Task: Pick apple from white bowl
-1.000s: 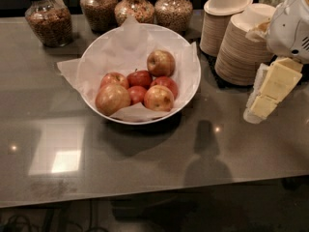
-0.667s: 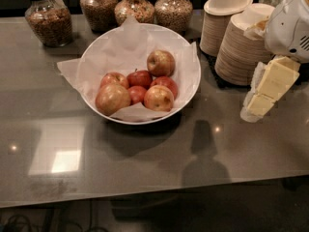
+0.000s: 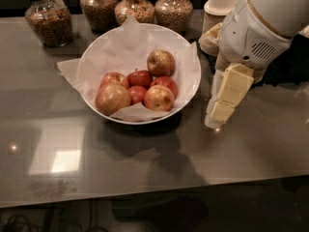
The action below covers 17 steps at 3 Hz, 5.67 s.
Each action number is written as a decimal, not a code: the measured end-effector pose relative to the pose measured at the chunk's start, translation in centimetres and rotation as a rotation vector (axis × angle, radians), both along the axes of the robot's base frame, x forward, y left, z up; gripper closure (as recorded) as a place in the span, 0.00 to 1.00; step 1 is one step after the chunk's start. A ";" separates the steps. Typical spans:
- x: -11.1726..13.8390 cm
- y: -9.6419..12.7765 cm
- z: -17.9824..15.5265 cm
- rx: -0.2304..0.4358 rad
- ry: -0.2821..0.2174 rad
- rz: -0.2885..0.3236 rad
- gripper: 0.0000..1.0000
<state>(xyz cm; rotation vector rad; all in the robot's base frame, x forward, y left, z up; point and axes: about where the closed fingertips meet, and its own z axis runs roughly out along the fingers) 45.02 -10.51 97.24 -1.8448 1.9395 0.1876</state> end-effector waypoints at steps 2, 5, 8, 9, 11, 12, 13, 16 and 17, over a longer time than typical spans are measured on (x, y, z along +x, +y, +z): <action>0.2 0.3 -0.1 0.024 -0.001 -0.003 0.00; 1.4 16.3 1.2 0.249 -0.030 0.107 0.00; 0.5 22.3 -2.0 0.264 0.037 0.035 0.00; 0.9 21.3 -2.8 0.260 0.030 0.011 0.00; 1.8 20.4 -3.7 0.270 0.017 0.006 0.07; 2.1 19.9 -4.0 0.282 0.015 0.007 0.12; 2.3 19.3 -4.4 0.300 0.016 0.003 0.13; 3.3 18.2 -5.3 0.346 0.021 -0.031 0.22; 3.3 18.2 -5.8 0.368 0.036 -0.041 0.22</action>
Offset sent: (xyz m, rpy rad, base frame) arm 0.0059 0.0023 -0.0042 0.0527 0.0071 -0.0148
